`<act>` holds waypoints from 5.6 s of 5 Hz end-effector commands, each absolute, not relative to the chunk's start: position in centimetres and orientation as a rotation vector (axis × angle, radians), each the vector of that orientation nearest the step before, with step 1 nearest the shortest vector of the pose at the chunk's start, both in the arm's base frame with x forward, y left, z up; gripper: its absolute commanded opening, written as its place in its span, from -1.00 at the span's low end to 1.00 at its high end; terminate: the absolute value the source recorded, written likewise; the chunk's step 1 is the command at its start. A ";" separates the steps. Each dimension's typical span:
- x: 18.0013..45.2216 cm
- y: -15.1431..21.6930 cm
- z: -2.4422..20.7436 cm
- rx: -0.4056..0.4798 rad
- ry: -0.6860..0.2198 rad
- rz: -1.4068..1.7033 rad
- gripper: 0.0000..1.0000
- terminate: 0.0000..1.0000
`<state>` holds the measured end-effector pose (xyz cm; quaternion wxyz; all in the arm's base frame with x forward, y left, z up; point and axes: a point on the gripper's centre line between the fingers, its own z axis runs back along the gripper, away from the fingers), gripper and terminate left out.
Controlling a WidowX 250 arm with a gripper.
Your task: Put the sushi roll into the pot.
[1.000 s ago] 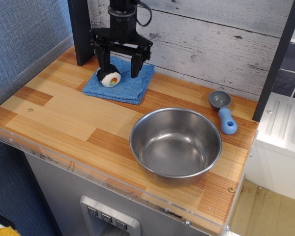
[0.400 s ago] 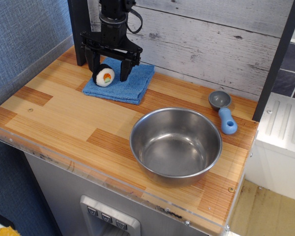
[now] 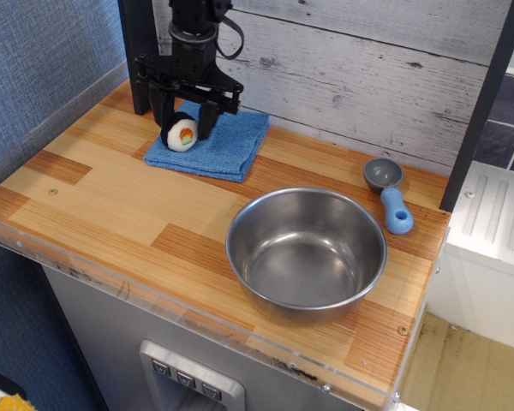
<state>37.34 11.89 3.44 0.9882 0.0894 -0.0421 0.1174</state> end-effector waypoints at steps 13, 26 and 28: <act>26.7 -4.6 10.2 0.047 -0.218 -0.107 -1.00 -1.00; 24.9 -4.0 18.6 -0.065 -0.444 0.030 1.00 -1.00; 24.9 -4.0 18.6 -0.065 -0.444 0.030 1.00 1.00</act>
